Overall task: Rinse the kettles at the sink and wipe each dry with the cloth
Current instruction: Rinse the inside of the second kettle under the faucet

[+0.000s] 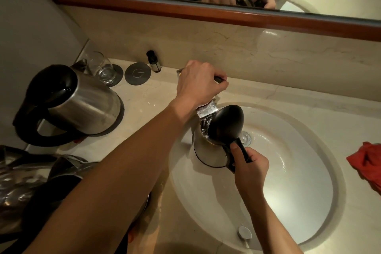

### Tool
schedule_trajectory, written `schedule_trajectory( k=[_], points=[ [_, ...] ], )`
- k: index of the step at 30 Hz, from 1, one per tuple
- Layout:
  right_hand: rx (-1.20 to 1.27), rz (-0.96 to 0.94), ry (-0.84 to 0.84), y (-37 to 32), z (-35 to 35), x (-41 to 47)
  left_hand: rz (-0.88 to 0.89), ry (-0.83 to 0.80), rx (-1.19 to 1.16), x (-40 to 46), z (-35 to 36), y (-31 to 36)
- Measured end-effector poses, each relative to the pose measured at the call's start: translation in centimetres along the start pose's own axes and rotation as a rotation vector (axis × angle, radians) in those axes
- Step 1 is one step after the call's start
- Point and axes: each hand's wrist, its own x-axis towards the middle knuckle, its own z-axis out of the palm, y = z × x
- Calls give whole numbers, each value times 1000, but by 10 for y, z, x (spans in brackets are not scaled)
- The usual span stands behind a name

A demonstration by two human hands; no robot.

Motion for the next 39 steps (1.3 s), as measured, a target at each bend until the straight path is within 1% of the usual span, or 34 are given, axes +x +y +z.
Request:
schedule_trajectory(
  k=[16,25,28,39],
  points=[
    [-5,-25,-19,-1,-2,1,16,1,22,-1,-3,2],
    [-8,3,21,-1,0,2,2,-2,15,-2,-4,3],
    [-2,29,23,0,0,2,4,-1,14,-2,-6,4],
    [-5,34,20,1,-1,2,13,0,15,-3,-5,4]
  ],
)
